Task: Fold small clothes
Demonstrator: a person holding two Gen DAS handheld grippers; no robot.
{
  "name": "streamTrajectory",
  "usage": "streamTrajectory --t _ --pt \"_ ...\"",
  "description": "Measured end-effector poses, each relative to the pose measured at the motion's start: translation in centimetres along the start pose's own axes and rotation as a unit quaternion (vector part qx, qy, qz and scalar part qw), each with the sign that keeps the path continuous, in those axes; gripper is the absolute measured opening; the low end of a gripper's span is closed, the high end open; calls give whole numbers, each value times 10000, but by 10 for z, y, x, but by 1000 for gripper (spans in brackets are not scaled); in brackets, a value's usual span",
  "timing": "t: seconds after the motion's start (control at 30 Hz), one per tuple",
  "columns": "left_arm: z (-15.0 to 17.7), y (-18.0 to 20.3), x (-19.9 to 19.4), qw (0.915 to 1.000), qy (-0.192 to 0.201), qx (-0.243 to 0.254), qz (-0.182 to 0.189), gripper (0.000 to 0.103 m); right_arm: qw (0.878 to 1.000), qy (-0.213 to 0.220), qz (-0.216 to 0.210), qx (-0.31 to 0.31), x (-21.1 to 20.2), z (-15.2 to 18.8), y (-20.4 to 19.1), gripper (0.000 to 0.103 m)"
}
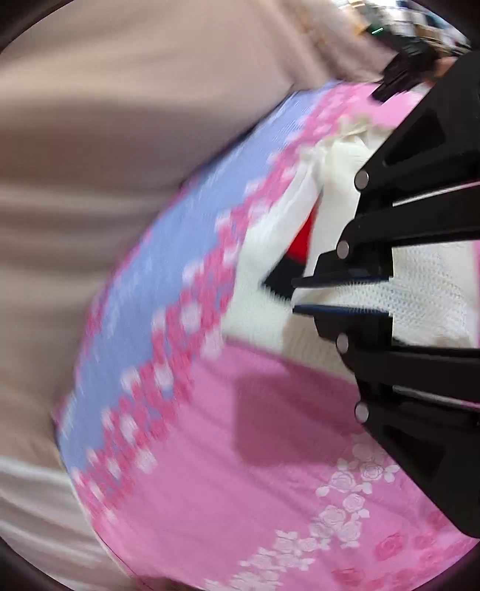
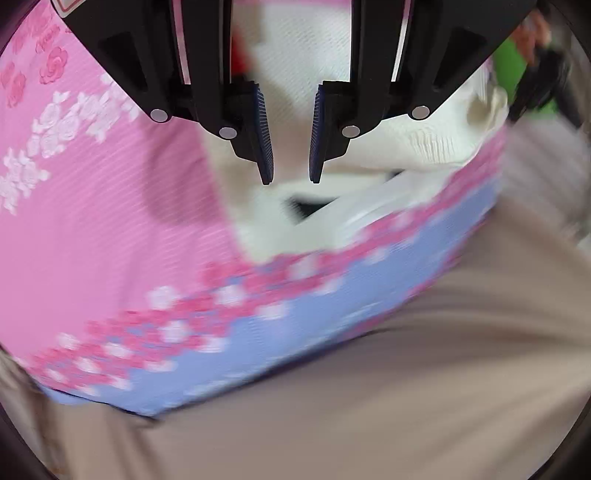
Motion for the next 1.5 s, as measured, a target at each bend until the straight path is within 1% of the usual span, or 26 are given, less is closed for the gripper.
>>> streamTrajectory --t 0.03,0.07,0.1,0.13,0.17,0.27,0.43,0.5,0.53,0.57,0.6,0.63,0.67,0.7,0.77,0.83,0.9,1.03,1.13,1.23,1.3,1.33,1.37,1.43,1.47,1.5 --pt "0 -5 1 9999 -14 -93 37 17 9997 144 104 137 -2 -7 3 22" --pt "0 -7 -2 9999 10 -116 40 33 9994 245 30 252 -9 -6 7 30" --pt "1 -8 -7 9999 84 -83 58 42 9988 345 -69 342 -19 -6 8 37" --pt "1 -9 -15 9998 205 10 60 58 9985 447 -118 297 -29 -3 6 48" --pt "1 -9 -19 9994 313 171 -10 68 9985 502 -123 156 -35 1 2 51" --pt "4 -2 -3 9977 109 649 -143 69 9972 387 94 -629 -30 20 -5 54" --pt "16 9 53 9929 -511 975 -440 68 9921 -113 634 -1076 25 28 -5 56" --pt "20 11 74 9908 -685 1075 -453 59 9887 -227 859 -1209 44 28 -4 56" --pt "21 11 79 9895 -750 1132 -486 44 9862 -290 948 -1323 54 28 -4 56" --pt "21 13 85 9873 -811 1275 -486 13 9848 -337 1000 -1377 61 29 -3 53" --pt "21 15 86 9862 -839 1344 -472 8 9834 -440 1038 -1420 70 30 -2 45" --pt "18 15 83 9868 -811 1325 -464 7 9849 -536 878 -1395 73 31 -4 12" --pt "9 18 72 9897 -676 1220 -319 7 9873 -625 673 -1292 71 33 -9 7" --pt "2 21 62 9910 -579 1188 -230 7 9901 -582 538 -1155 64 30 -11 7" --pt "-16 25 46 9921 -378 1184 -175 7 9963 -78 -38 -849 25 13 -22 6" --pt "-38 23 42 9933 -250 1100 -242 7 9974 366 -263 -557 -11 -7 -16 6" --pt "-47 22 58 9933 -339 1080 -230 7 9981 502 -208 -294 -17 -21 4 6" --pt "-37 4 113 9874 -816 1105 -789 7 9988 -183 445 -60 54 -15 55 5" --pt "-37 2 122 9888 -851 944 -782 8 9981 -340 492 112 76 -13 65 5" --pt "-36 9 120 9878 -913 1006 -763 13 9978 -447 485 1 75 -15 56 8" --pt "-40 11 111 9888 -778 1043 -730 22 9987 -339 327 -210 60 -19 39 14" --pt "-40 11 106 9896 -708 1032 -716 38 9988 -260 324 -266 55 -20 33 23" --pt "-41 10 104 9900 -648 1010 -742 49 9986 -186 377 -334 51 -22 28 37" --pt "-38 8 106 9892 -601 1084 -782 46 9978 -236 425 -450 56 -20 21 43" --pt "-37 7 109 9878 -637 1161 -819 25 9971 -336 505 -466 64 -18 21 33" --pt "-37 7 110 9868 -647 1217 -853 12 9962 -441 574 -487 73 -18 22 18"
Point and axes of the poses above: each gripper's, at about its wrist camera, not at the fingertips, and x roughly the way its jaws point, y to its right, z to its underside, the point moved 10 cm from there along x, roughly the way its jaws point
